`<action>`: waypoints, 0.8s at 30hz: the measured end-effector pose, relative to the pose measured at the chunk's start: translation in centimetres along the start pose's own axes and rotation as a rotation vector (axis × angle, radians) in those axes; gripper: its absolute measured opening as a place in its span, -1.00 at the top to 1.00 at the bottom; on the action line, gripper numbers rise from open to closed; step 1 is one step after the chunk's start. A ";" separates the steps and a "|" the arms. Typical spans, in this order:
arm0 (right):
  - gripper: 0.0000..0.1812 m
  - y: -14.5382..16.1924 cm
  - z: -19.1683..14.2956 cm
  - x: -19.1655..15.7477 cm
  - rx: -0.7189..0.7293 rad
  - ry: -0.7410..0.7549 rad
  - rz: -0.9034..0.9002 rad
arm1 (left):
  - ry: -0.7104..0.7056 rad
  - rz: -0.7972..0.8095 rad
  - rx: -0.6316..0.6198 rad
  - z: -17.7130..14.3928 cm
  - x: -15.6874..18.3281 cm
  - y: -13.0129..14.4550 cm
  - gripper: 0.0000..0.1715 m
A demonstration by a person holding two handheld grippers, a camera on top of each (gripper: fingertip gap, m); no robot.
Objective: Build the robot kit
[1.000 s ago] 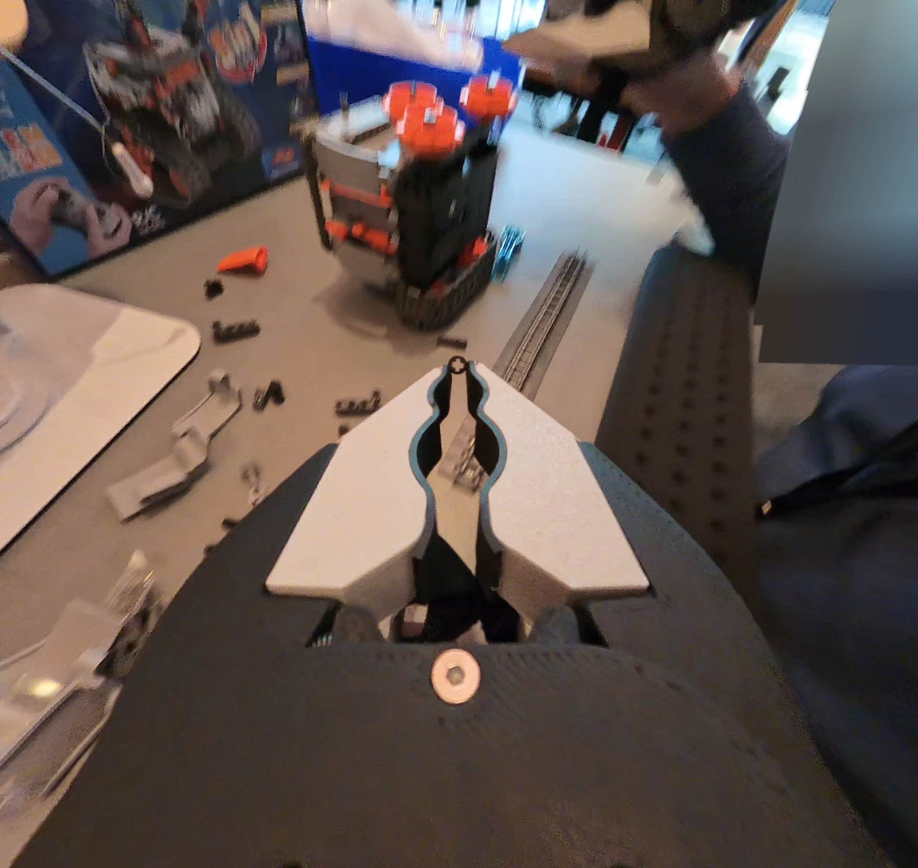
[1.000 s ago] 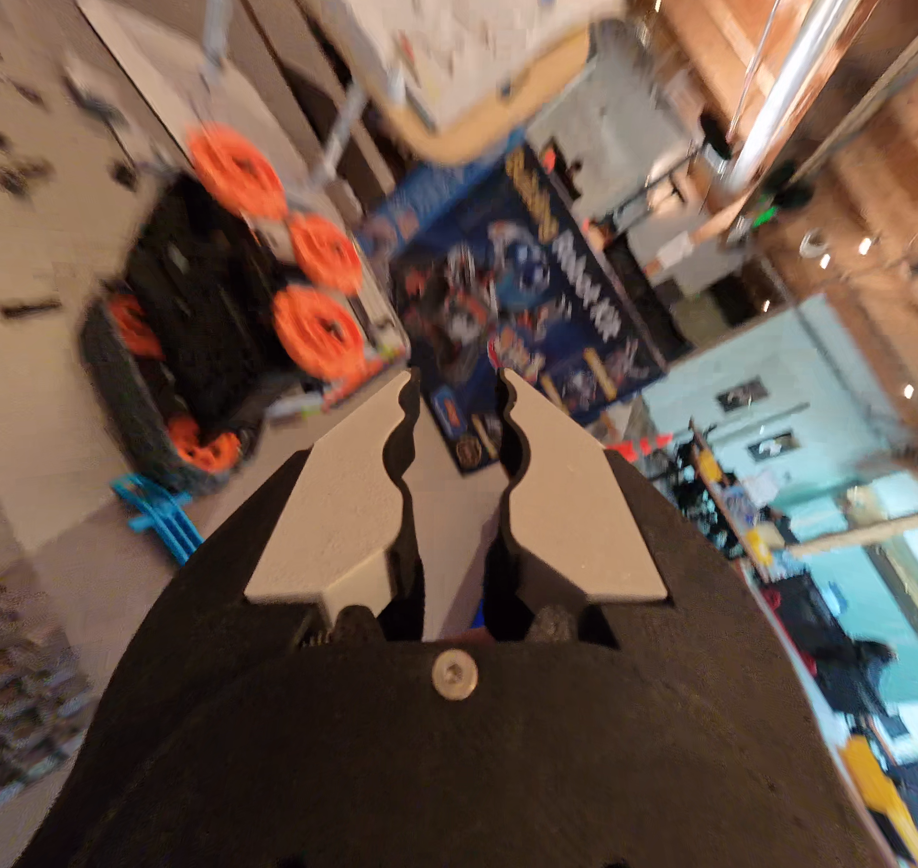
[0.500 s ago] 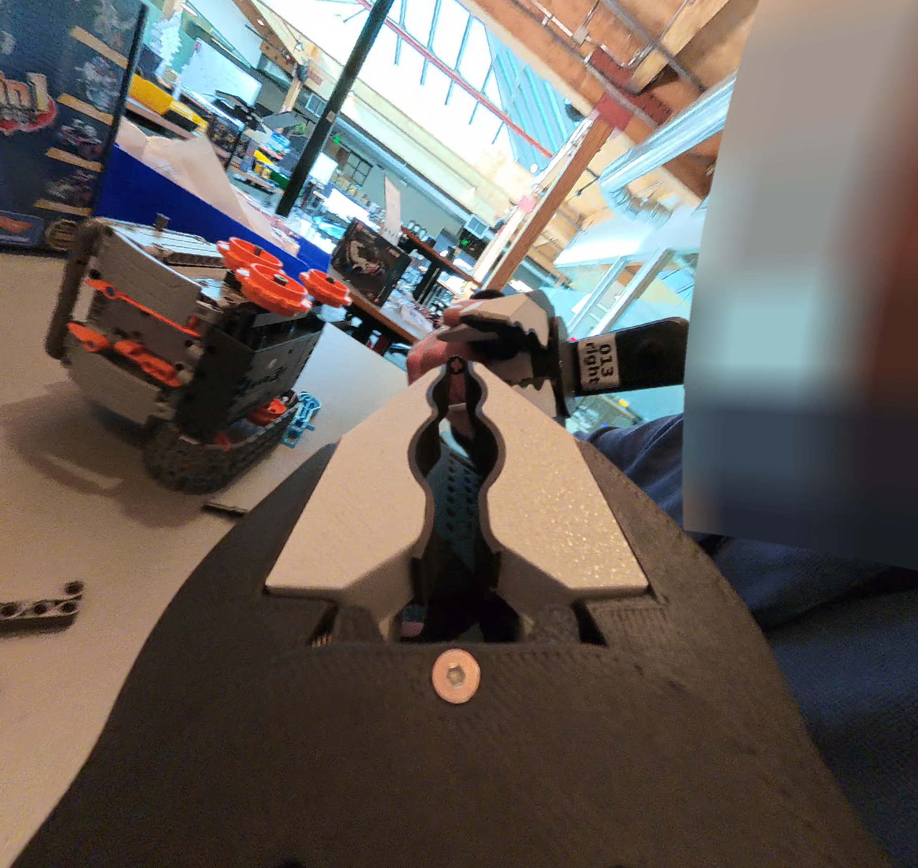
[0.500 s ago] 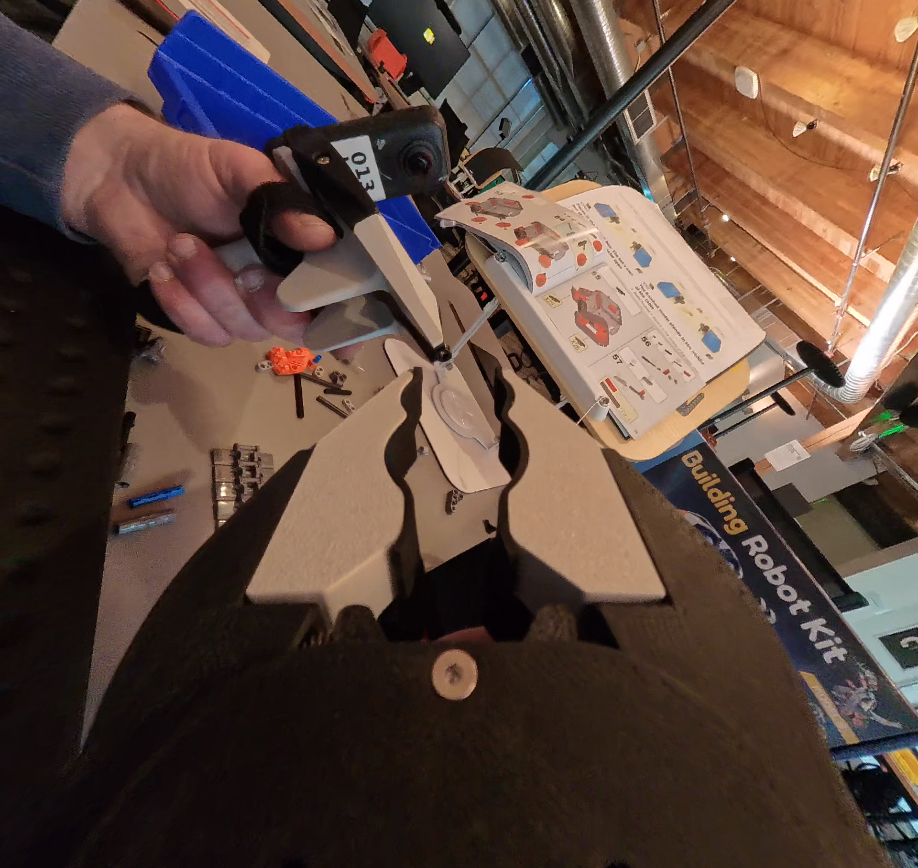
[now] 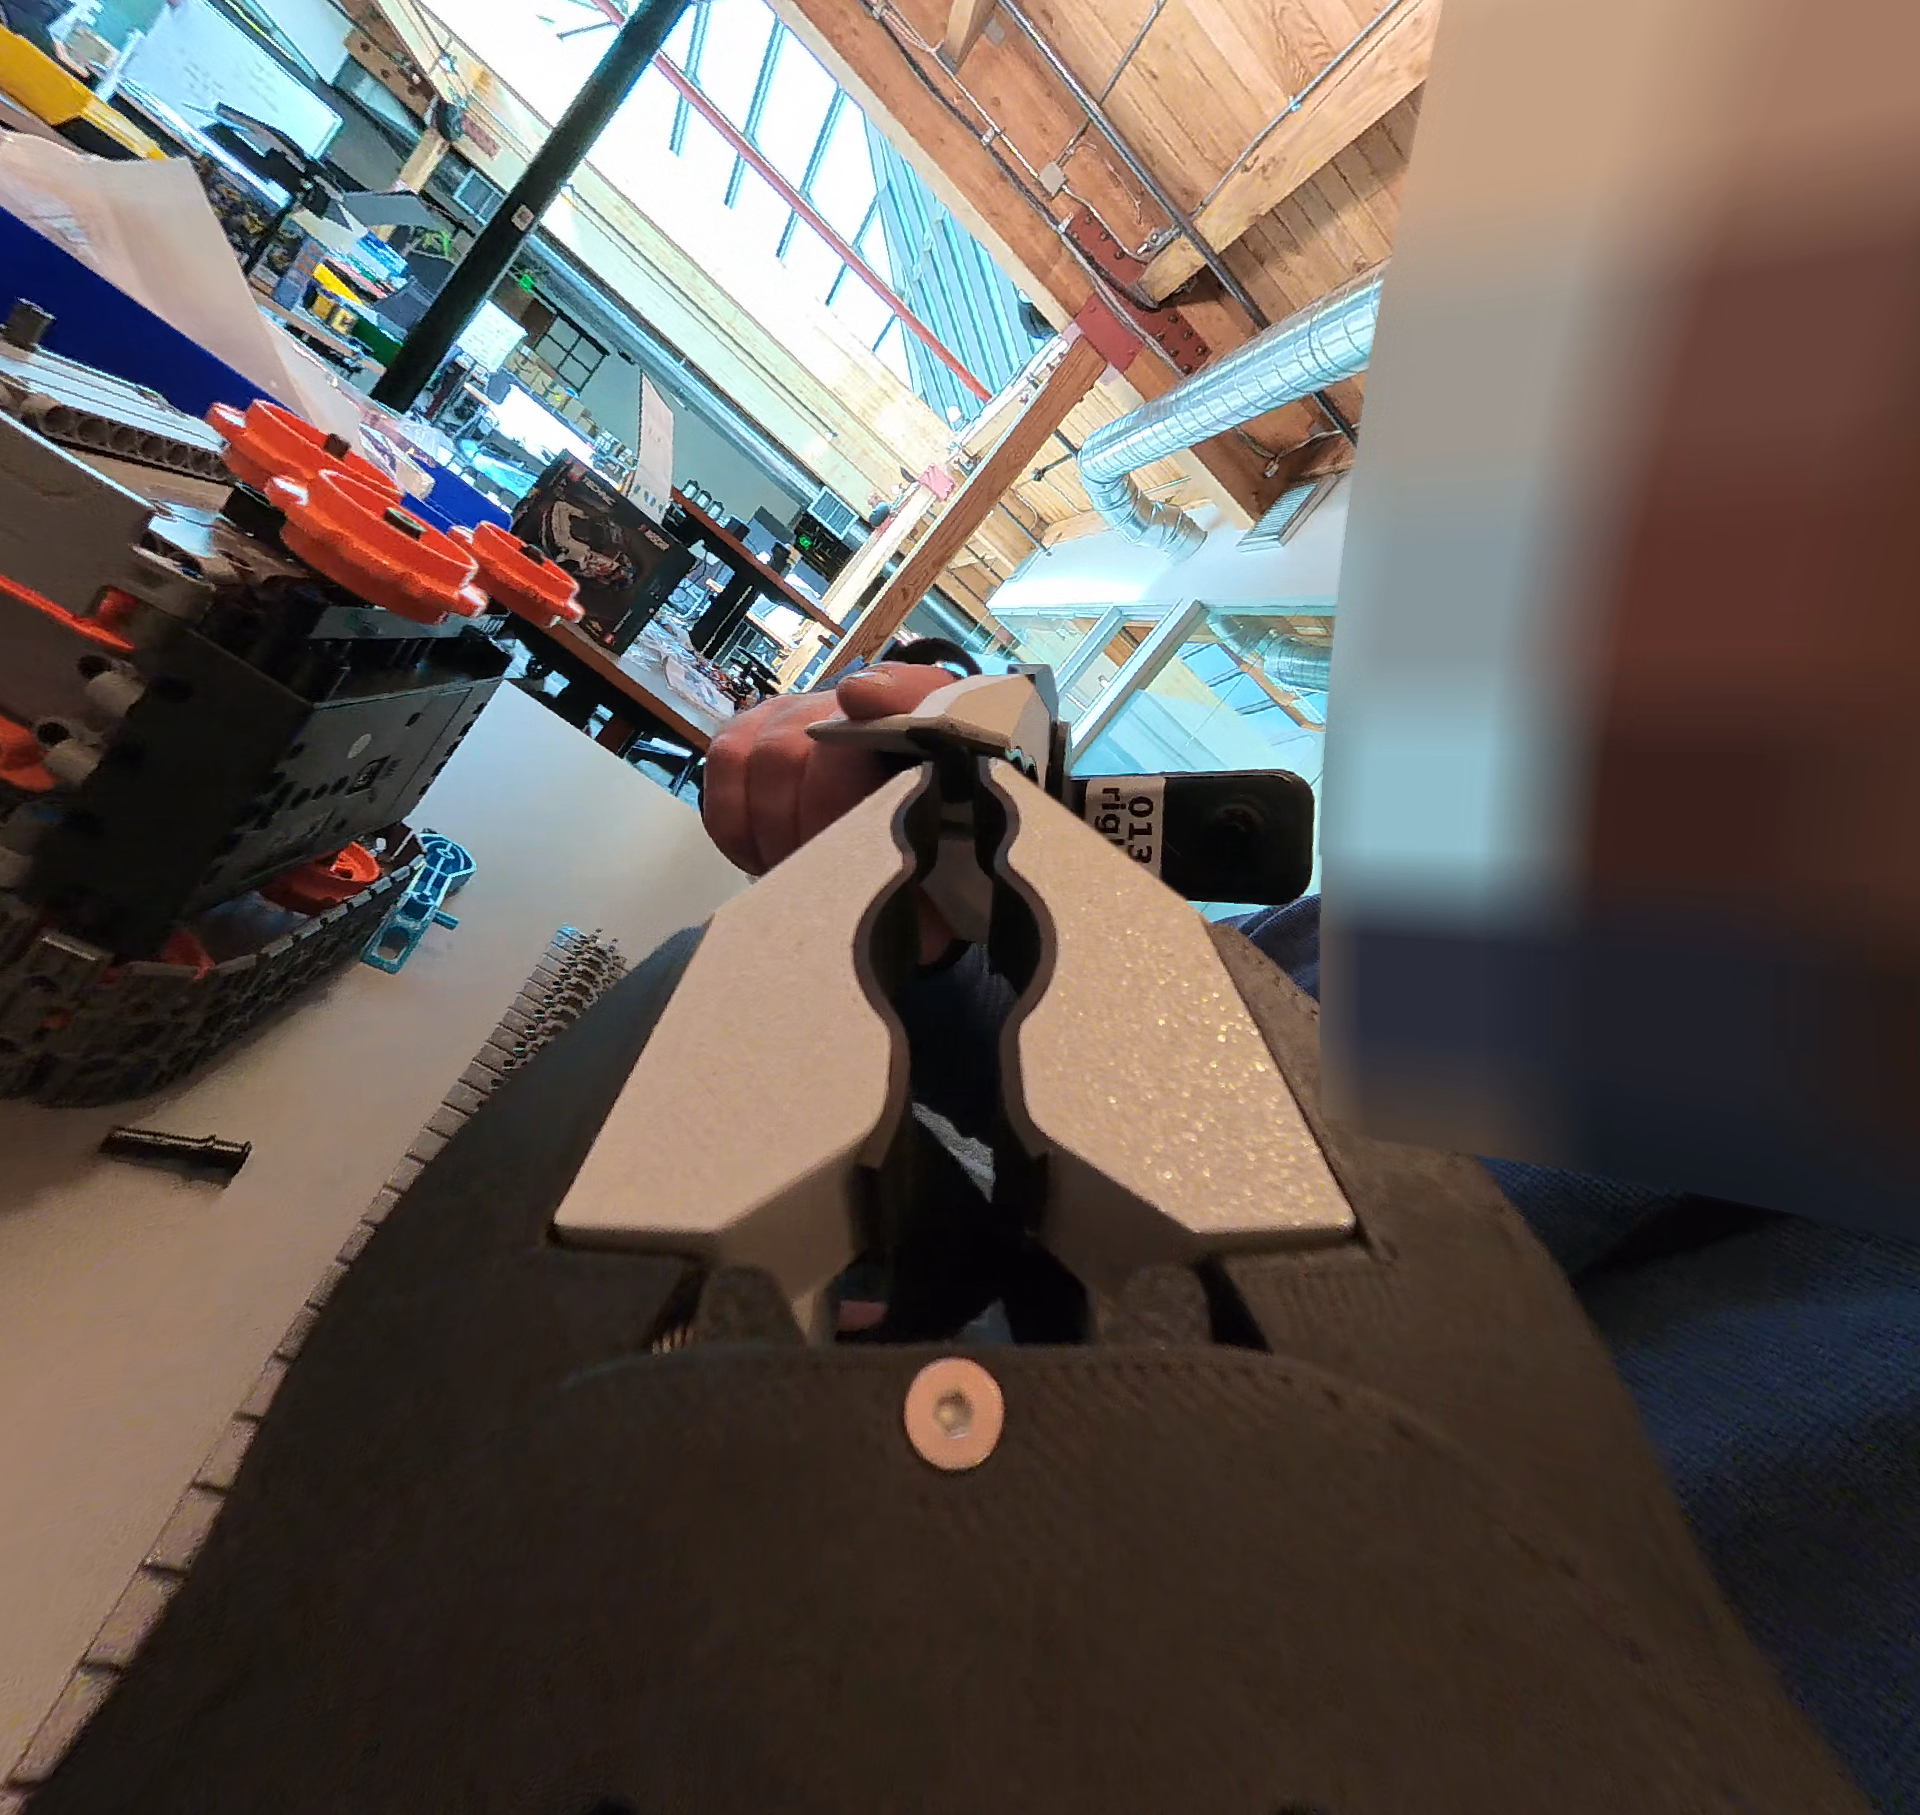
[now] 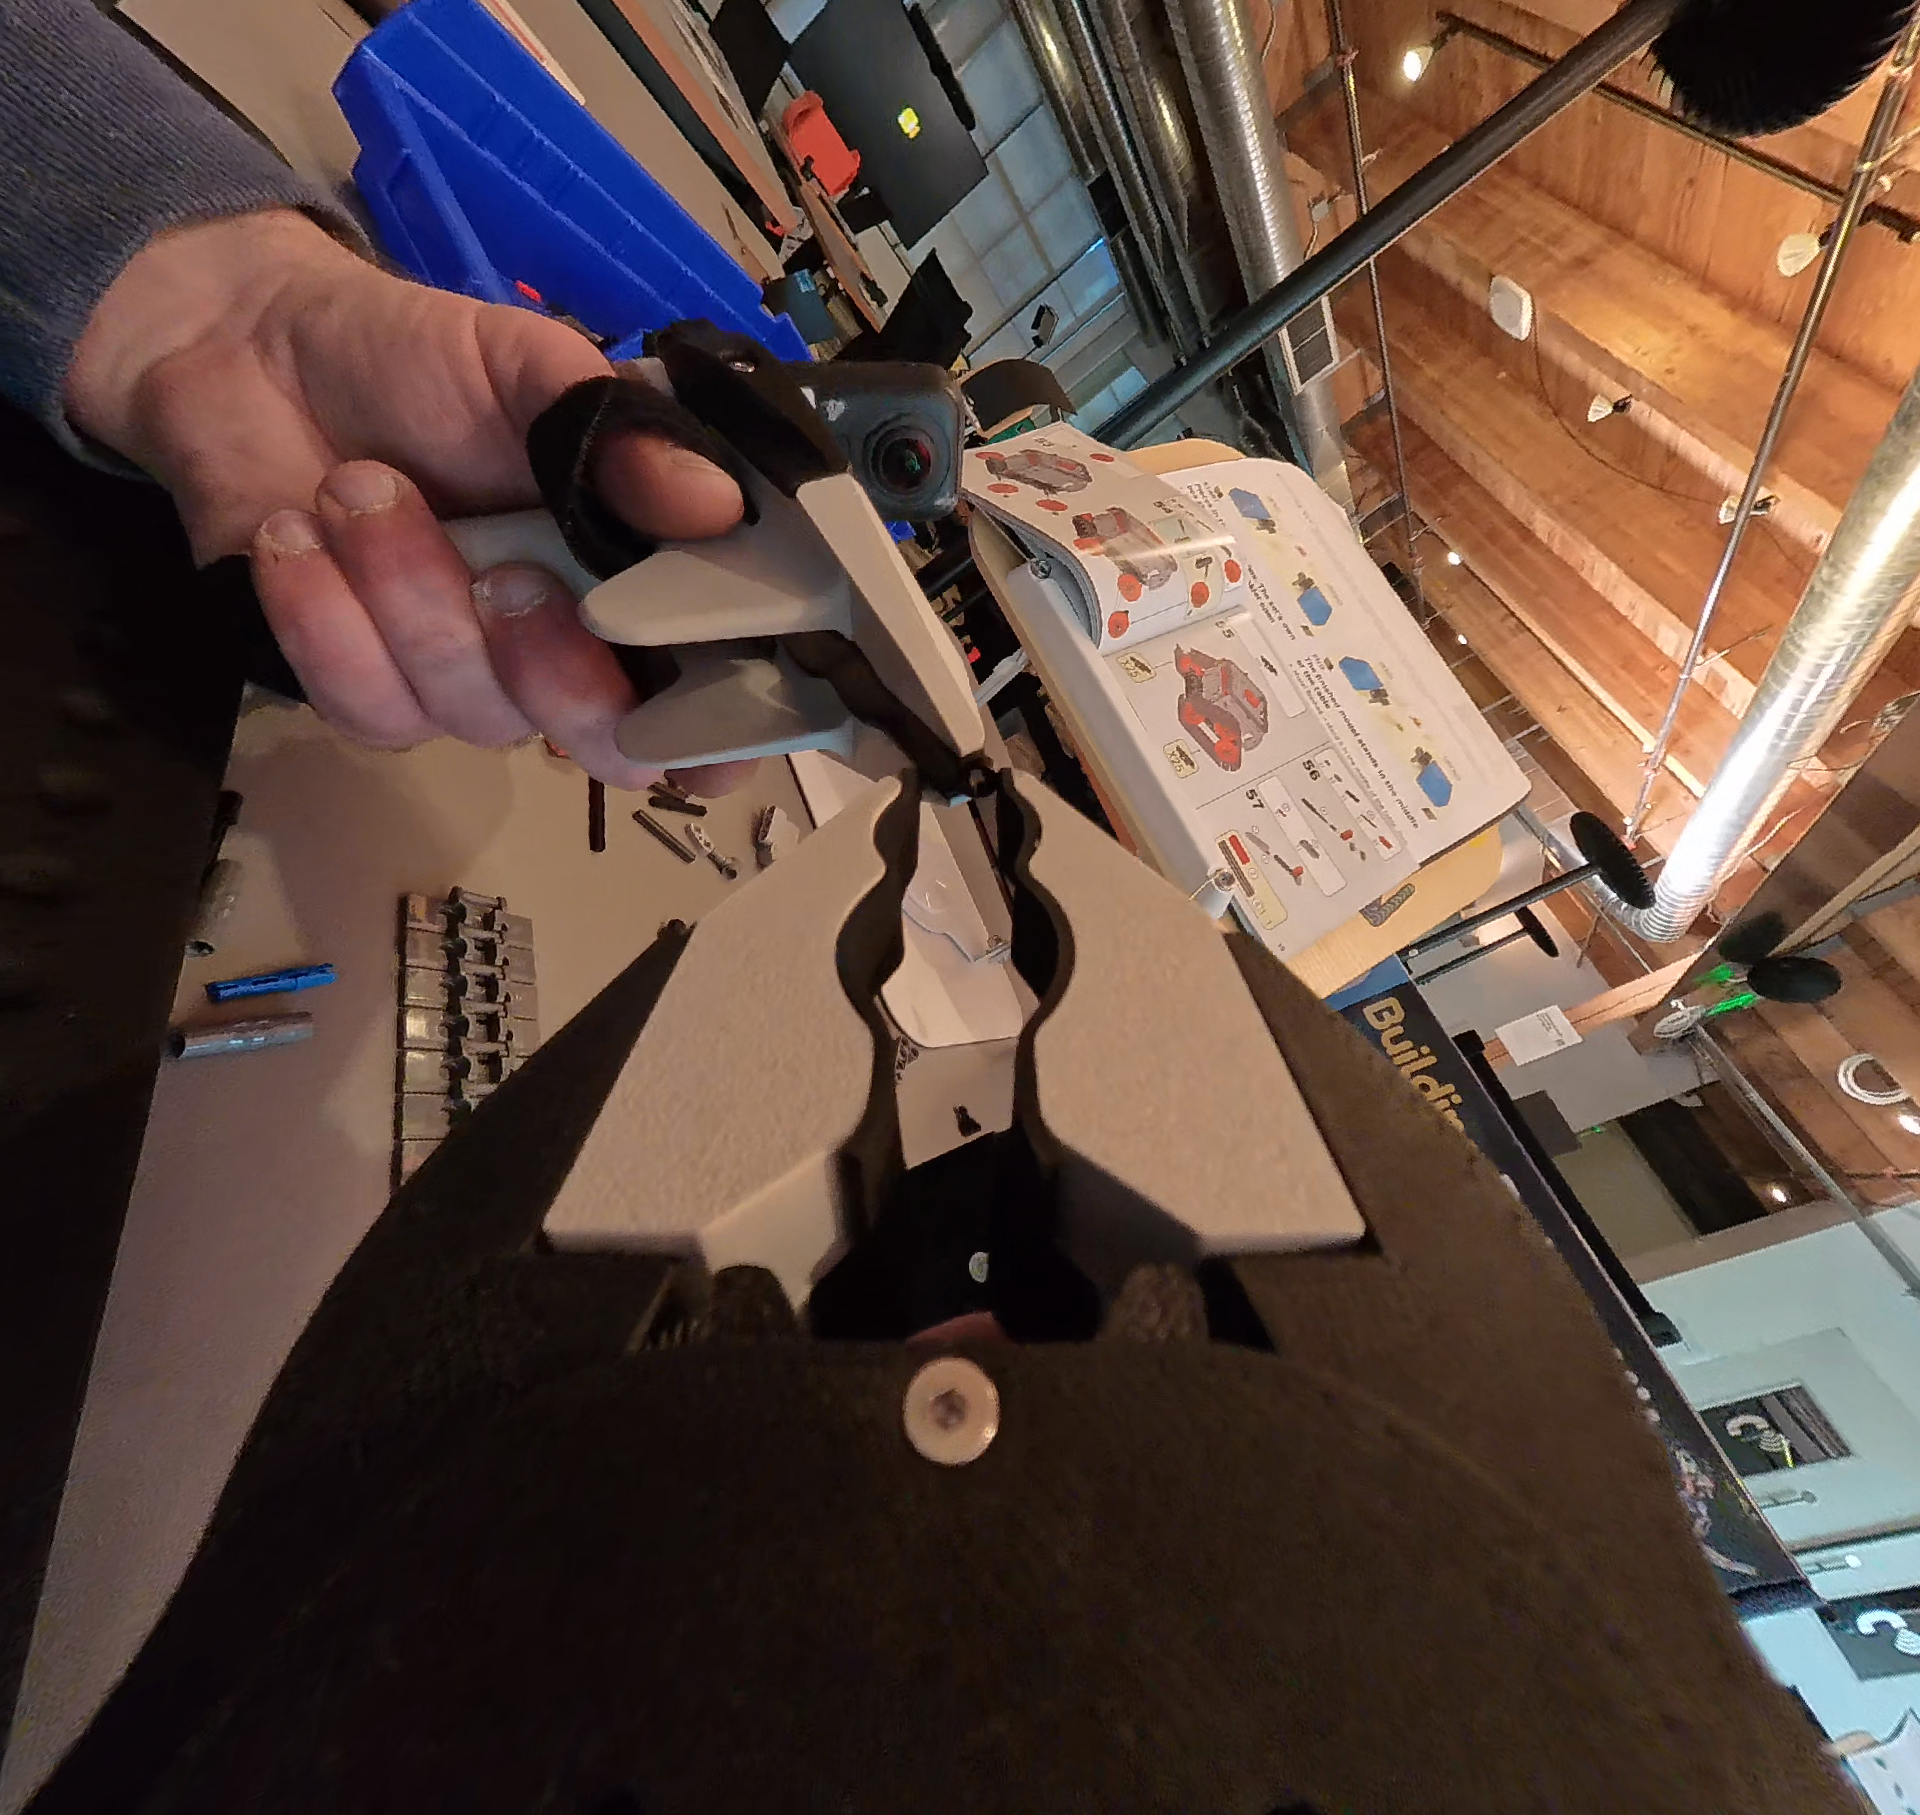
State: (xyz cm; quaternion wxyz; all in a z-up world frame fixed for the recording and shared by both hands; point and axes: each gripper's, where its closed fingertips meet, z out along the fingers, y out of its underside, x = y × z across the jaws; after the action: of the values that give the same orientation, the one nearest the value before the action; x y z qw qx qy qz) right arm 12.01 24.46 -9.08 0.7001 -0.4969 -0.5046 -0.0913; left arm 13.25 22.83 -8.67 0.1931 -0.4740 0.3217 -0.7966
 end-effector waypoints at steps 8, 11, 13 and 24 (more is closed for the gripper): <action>0.89 -0.5 -0.7 0.0 0.044 -0.024 0.027 | 0.044 -0.027 -0.005 0.2 0.4 0.3 0.94; 0.90 -0.6 -0.8 -0.2 0.053 -0.037 0.039 | 0.048 -0.030 -0.012 0.2 0.4 0.5 0.94; 0.91 -0.6 -1.0 -0.2 0.059 -0.043 0.040 | 0.050 -0.034 -0.019 0.2 0.4 0.6 0.94; 0.95 -0.5 -1.7 0.2 0.088 -0.072 0.130 | 0.079 -0.077 -0.022 1.0 0.4 0.6 0.93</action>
State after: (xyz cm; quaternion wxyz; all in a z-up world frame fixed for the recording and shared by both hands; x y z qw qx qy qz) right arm 12.83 22.92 -8.58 0.7071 -0.5004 -0.4996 -0.0057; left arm 13.95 21.76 -8.48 0.1444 -0.4564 0.3193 -0.8179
